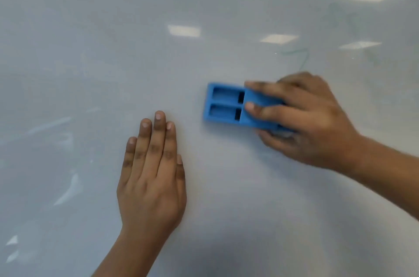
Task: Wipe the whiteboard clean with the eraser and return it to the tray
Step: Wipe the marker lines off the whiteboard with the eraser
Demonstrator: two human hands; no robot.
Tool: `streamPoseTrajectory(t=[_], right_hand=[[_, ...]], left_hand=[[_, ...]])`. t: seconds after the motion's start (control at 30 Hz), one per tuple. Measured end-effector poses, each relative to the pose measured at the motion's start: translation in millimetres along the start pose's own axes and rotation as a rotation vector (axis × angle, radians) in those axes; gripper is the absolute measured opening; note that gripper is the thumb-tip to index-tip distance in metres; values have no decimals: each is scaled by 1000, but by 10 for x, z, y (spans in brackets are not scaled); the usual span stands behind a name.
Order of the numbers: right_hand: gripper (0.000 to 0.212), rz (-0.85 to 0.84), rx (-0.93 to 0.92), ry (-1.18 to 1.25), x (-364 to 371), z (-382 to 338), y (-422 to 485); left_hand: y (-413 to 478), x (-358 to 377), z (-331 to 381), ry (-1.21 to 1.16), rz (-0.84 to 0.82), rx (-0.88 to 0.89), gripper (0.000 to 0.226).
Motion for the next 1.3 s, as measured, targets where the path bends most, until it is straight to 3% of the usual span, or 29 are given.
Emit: streamPoseTrajectory(t=[0.1, 0.17, 0.27, 0.4, 0.5, 0.6, 0.73, 0.83, 0.9, 1.0, 1.1, 1.2, 1.3], right_hand=[[23, 94, 244, -63, -24, 320, 209], [20, 134, 260, -24, 74, 149, 128], [14, 70, 163, 99, 224, -421, -281], [8, -188, -14, 286, 309, -1358, -1188], [14, -362, -146, 249, 250, -1713, -1709], [19, -297, -101, 205, 140, -1434, -1646], [27, -129, 215, 19, -90, -706, -1169], [24, -17, 416, -8, -166, -566, -1075], [19, -30, 406, 26, -92, -817, -1233], [8, -173, 171, 136, 44, -1389, -1688], [14, -321, 32, 147, 47, -1465, -1842], [20, -216, 53, 90, -41, -963, -1447], [21, -15, 230, -33, -185, -175, -747]], left_hand=[[-14, 2, 3, -3, -7, 1, 51], [-42, -4, -19, -5, -2, -3, 51], [-63, 9, -14, -8, 10, -10, 52], [-43, 5, -3, -18, 13, -5, 51], [-70, 14, -22, -14, 11, -8, 51], [-67, 16, -4, -22, 27, 0, 52], [-54, 1, 10, -40, 48, -10, 51], [-72, 6, 82, -66, 46, -59, 52], [-91, 4, 182, -71, 50, -66, 52], [-75, 39, 297, -58, 37, 0, 52], [-14, 98, 413, -61, 15, 11, 53], [119, 141, 529, -61, 10, 31, 53], [304, 169, 678, -77, 22, 52, 53]])
Point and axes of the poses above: each hand's wrist, its own y-axis towards the middle knuckle, its own x-axis out of the palm, z = x × y, the point moved 2 cm from there along y, towards the middle knuckle, and after that the axes turned 11 degrees about -x, right-handed, at the moved point
